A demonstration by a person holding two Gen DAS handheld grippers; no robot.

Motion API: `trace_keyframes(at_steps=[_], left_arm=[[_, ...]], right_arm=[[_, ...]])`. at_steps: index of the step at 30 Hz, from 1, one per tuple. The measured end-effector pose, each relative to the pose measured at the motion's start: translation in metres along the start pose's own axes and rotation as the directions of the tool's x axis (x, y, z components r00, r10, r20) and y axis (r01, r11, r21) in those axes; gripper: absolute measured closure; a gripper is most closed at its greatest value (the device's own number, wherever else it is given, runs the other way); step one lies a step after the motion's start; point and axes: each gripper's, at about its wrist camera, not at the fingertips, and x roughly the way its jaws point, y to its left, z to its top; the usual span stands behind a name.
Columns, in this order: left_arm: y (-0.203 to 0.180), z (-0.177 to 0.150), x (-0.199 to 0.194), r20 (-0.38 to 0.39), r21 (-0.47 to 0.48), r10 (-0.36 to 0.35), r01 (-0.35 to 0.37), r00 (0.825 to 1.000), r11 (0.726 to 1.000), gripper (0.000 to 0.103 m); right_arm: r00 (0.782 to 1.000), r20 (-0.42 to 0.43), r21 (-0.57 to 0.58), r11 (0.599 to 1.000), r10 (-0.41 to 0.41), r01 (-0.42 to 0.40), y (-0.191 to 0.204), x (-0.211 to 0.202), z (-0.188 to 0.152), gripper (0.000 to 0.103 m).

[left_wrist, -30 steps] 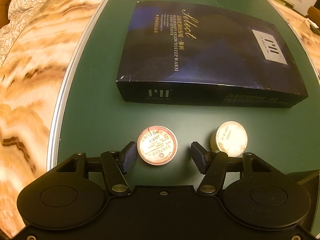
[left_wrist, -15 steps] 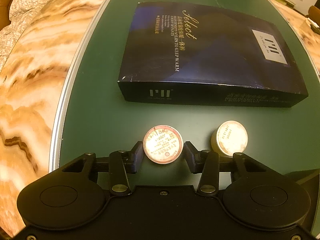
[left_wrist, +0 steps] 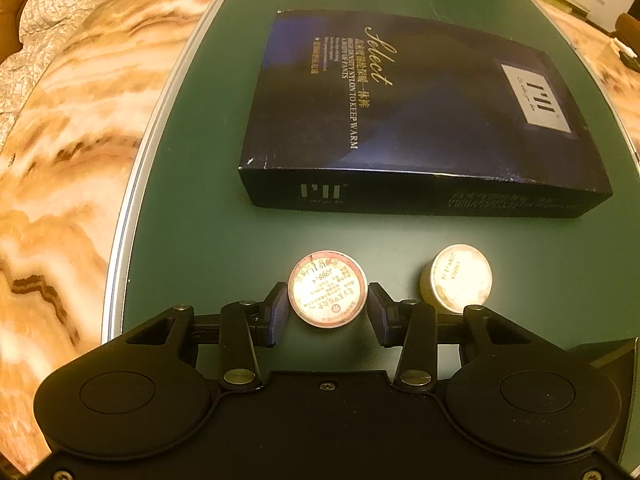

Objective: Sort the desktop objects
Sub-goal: 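Lower the left tool onto the pink-labelled tin and close on it, then lift the pink-labelled tin with the left tool and carry it over the tray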

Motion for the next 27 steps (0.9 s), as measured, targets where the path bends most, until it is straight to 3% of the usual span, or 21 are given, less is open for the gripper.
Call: trace_keyframes(at_steps=[14,27], left_arm=[[0.003,-0.002,-0.021,0.016,-0.010,-0.003,0.004,1.000,1.000,0.062],[0.007,-0.021,-0.078,0.061,-0.004,-0.022,0.022,0.998,1.000,0.062]], right_arm=[[1.000,0.008,0.001,1.000,0.005,-0.005,0.001,-0.006,0.001,0.000],[0.999,0.048,-0.027,1.000,0.013,-0.012,0.015,-0.026,0.004,0.000]])
